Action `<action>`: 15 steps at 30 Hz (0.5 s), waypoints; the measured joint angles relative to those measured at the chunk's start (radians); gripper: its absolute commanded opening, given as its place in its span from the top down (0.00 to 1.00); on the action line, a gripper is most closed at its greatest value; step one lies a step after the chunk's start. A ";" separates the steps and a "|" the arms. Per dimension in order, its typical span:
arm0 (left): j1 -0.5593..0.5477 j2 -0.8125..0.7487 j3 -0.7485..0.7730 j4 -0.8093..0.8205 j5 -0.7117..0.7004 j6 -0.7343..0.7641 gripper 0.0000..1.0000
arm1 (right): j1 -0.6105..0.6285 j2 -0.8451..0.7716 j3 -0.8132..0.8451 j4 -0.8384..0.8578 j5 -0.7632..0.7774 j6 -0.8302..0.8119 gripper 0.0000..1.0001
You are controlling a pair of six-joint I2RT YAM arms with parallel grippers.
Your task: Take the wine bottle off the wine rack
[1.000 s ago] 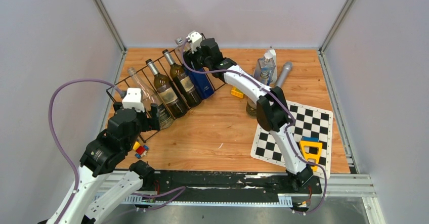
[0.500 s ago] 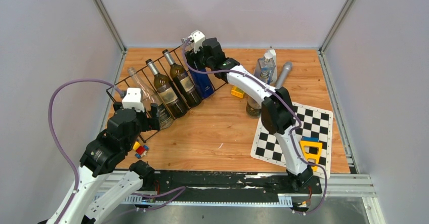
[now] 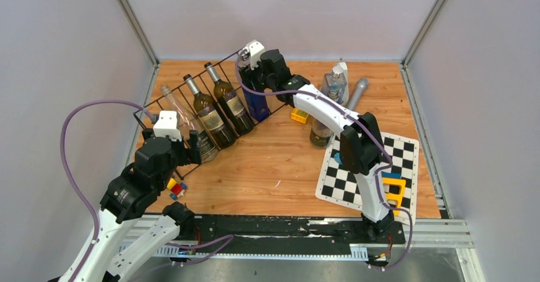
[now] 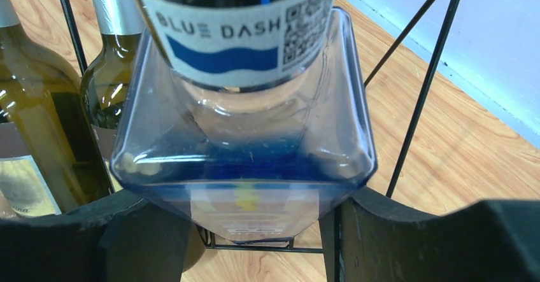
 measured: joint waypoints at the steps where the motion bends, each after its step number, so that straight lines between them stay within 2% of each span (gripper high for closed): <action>1: 0.000 0.000 0.000 0.000 0.000 0.000 0.00 | 0.000 -0.008 -0.009 -0.001 0.003 0.000 1.00; 15: 0.000 0.000 0.000 0.000 0.000 0.000 0.00 | 0.000 -0.095 -0.110 0.016 0.011 0.003 1.00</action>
